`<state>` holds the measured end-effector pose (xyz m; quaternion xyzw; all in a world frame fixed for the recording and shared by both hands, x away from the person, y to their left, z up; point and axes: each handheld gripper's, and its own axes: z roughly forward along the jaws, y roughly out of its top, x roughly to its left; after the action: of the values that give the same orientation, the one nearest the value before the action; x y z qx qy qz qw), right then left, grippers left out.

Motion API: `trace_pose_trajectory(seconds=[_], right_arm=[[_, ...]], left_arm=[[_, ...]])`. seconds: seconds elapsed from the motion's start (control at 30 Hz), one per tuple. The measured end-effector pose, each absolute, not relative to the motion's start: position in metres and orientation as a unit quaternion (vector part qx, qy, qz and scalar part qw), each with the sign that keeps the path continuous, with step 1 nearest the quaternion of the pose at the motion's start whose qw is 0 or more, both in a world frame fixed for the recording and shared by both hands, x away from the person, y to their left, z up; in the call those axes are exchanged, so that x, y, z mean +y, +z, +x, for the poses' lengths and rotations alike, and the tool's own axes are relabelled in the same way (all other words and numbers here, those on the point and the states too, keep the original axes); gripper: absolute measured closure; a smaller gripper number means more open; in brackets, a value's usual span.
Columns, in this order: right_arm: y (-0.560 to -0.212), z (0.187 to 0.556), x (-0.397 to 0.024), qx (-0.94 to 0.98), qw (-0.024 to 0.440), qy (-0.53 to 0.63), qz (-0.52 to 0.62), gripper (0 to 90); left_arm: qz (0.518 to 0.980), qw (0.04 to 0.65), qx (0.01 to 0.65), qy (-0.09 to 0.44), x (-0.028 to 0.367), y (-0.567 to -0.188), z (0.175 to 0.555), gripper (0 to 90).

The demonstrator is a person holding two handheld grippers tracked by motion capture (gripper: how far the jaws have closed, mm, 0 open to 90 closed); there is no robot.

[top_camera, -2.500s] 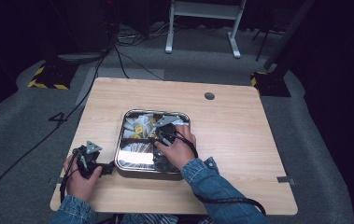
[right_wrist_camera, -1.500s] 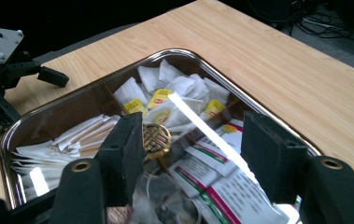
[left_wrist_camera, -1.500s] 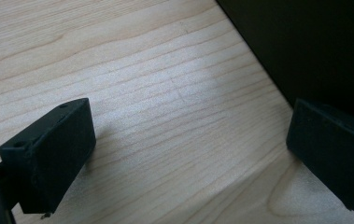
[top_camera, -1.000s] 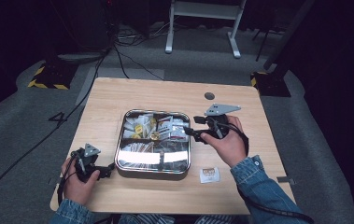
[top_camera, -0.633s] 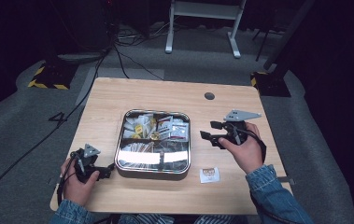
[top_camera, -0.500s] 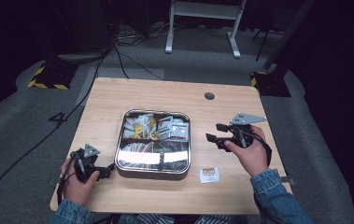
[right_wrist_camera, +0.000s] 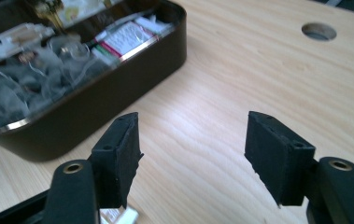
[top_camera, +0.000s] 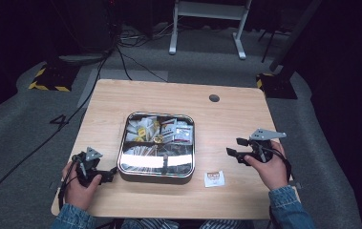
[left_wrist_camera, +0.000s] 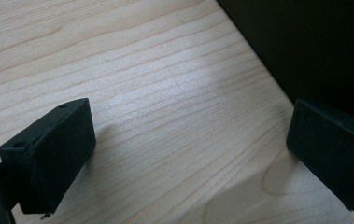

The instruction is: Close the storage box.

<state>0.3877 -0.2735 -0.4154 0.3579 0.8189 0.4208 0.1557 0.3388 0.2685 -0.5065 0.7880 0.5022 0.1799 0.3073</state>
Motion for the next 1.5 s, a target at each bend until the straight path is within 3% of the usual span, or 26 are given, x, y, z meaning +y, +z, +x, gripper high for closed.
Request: trace_pose_trajectory(seconds=[0.83, 1.1, 1.2, 1.5], right_arm=[[-0.496, 0.375, -0.334, 0.806, 0.153, 0.383, 0.424, 35.6], [-0.504, 0.374, -0.334, 0.811, 0.171, 0.38, 0.411, 28.5], [-0.505, 0.376, -0.33, 0.827, 0.175, 0.361, 0.394, 14.9], [-0.505, 0.378, -0.329, 0.826, 0.176, 0.36, 0.396, 13.6]], left_arm=[[0.788, 0.307, 0.502, 0.179, 0.269, -0.506, 0.339, 1.6], [0.788, 0.308, 0.502, 0.179, 0.269, -0.506, 0.339, 1.6], [0.788, 0.308, 0.502, 0.179, 0.269, -0.506, 0.339, 1.7], [0.788, 0.308, 0.502, 0.179, 0.269, -0.506, 0.339, 1.7]])
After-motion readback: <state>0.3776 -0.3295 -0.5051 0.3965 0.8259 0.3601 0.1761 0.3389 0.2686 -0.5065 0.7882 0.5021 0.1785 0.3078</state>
